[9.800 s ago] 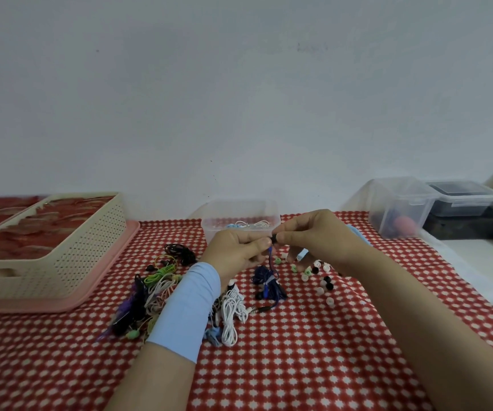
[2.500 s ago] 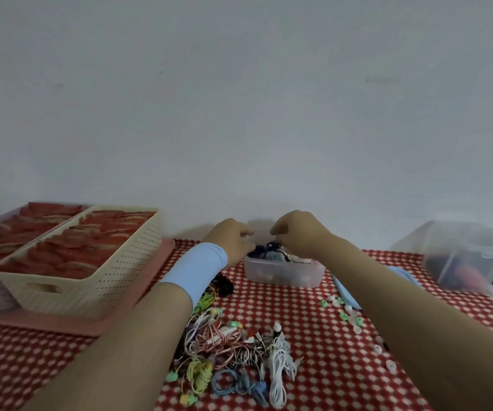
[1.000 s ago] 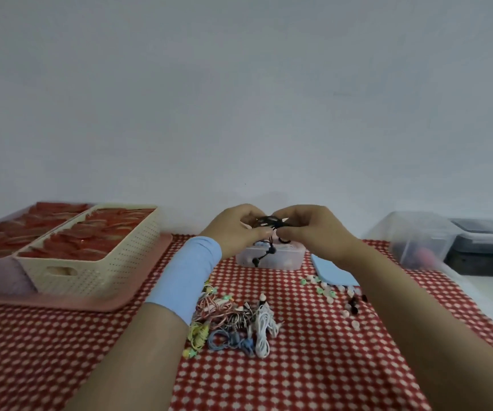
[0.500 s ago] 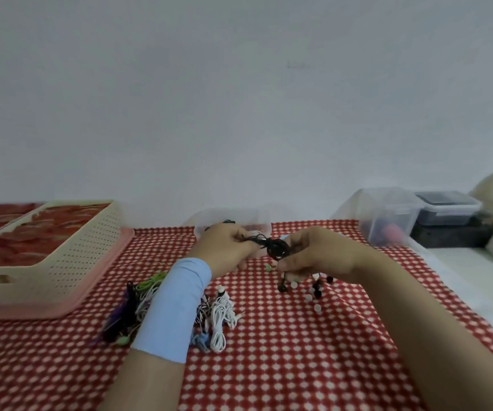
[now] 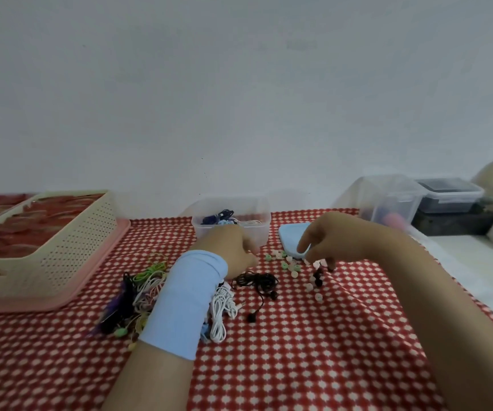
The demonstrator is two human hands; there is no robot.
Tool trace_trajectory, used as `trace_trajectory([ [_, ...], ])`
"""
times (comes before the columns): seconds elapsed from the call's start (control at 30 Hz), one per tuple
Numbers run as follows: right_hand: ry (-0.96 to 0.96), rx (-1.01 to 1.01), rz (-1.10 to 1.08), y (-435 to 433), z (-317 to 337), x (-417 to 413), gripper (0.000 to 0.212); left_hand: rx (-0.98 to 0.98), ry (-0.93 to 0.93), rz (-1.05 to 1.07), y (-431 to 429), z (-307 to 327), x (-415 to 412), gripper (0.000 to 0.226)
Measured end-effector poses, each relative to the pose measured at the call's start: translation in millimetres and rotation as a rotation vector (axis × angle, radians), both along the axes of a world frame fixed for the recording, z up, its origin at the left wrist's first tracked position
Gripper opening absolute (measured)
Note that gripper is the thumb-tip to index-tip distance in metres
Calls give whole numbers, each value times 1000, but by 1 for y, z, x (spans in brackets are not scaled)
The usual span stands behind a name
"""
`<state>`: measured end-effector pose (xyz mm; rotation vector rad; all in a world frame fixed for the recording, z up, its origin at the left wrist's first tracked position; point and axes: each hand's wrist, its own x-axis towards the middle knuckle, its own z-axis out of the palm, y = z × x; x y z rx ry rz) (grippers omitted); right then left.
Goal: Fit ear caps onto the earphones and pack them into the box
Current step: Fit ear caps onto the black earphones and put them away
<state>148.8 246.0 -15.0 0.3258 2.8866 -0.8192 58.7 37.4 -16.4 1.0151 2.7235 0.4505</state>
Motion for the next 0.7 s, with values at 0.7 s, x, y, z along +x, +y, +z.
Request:
trace_trajectory([
  [0.7,138,-73,-44,3,-11,-2,17,406,-182,-85,16,-26,2,10],
])
